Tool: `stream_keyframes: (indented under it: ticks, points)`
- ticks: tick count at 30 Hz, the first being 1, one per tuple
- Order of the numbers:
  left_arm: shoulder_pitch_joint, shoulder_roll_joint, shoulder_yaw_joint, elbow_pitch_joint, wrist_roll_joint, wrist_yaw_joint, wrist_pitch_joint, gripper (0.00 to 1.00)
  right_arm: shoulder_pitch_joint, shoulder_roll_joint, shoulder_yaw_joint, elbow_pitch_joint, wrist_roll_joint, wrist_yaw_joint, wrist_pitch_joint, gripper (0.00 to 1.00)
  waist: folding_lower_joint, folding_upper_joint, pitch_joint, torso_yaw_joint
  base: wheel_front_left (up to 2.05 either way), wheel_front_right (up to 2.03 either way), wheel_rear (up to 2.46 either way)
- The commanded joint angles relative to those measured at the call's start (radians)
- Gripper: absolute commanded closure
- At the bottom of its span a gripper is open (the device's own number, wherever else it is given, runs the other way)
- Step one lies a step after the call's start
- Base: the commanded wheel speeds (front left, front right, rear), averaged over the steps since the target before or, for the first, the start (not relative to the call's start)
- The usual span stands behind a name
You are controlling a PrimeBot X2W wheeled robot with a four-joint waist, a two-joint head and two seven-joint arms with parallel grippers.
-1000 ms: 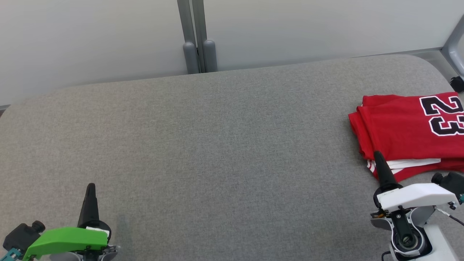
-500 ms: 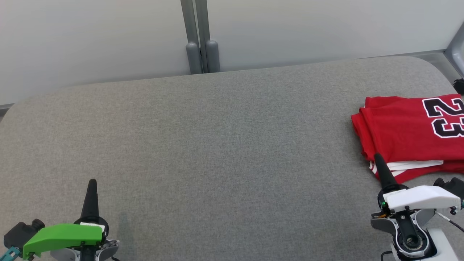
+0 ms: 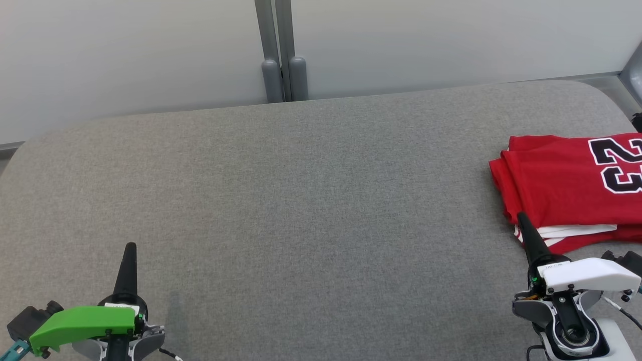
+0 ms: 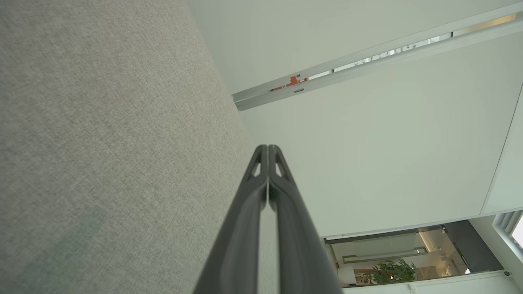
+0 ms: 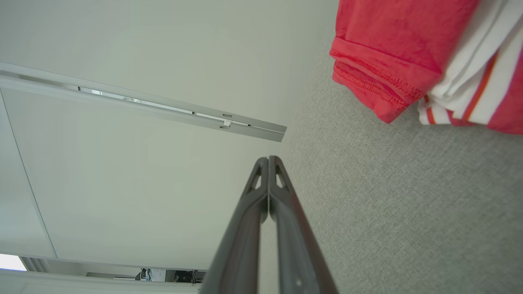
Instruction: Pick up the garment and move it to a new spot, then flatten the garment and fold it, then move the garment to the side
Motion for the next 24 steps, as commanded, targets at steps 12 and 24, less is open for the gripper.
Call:
stream_keyframes:
  ticks: [12,24]
  points:
    - [-0.029,-0.002,0.010,-0.008,-0.114,-0.003,0.031,1.00,0.013,0.011,-0.020,-0.018,0.114,0.000,0.032,1.00,0.0000,0.0000,-0.003,0.009,0.00,0.00,0.00]
    - [-0.035,-0.006,0.014,-0.008,-0.200,-0.004,0.054,1.00,0.020,0.020,-0.033,-0.023,0.196,0.000,0.056,1.00,0.0000,0.0000,-0.005,0.018,0.00,0.00,0.00]
